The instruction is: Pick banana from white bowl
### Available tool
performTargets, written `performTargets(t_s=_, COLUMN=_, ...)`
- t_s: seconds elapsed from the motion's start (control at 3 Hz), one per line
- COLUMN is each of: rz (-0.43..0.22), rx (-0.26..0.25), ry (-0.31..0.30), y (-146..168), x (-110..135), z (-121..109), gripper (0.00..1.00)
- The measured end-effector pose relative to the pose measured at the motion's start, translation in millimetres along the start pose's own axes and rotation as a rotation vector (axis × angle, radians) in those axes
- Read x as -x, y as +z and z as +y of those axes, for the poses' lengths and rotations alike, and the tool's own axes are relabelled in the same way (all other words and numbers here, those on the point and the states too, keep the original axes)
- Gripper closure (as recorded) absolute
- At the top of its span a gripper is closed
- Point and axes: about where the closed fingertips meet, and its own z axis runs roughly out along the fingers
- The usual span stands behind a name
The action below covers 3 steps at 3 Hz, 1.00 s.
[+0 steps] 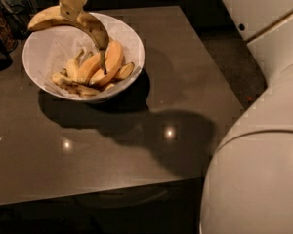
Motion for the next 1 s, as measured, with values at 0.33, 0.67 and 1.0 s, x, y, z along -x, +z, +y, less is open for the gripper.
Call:
performTargets(t_s=0.33, rz=-0.009, rx=-0.010, ry=0.003, y=2.9, x=3.1, z=0.7, gripper=1.00)
performTargets(t_s=0.67, rz=0.020, rx=0.041, ry=0.010, y=5.3, x=5.9, z=26.5, gripper=1.00)
performTargets(t_s=1.0, rz=0.004, rx=0.056, ry=0.014, y=3.1, x=19.4, z=48.5, gripper=1.00)
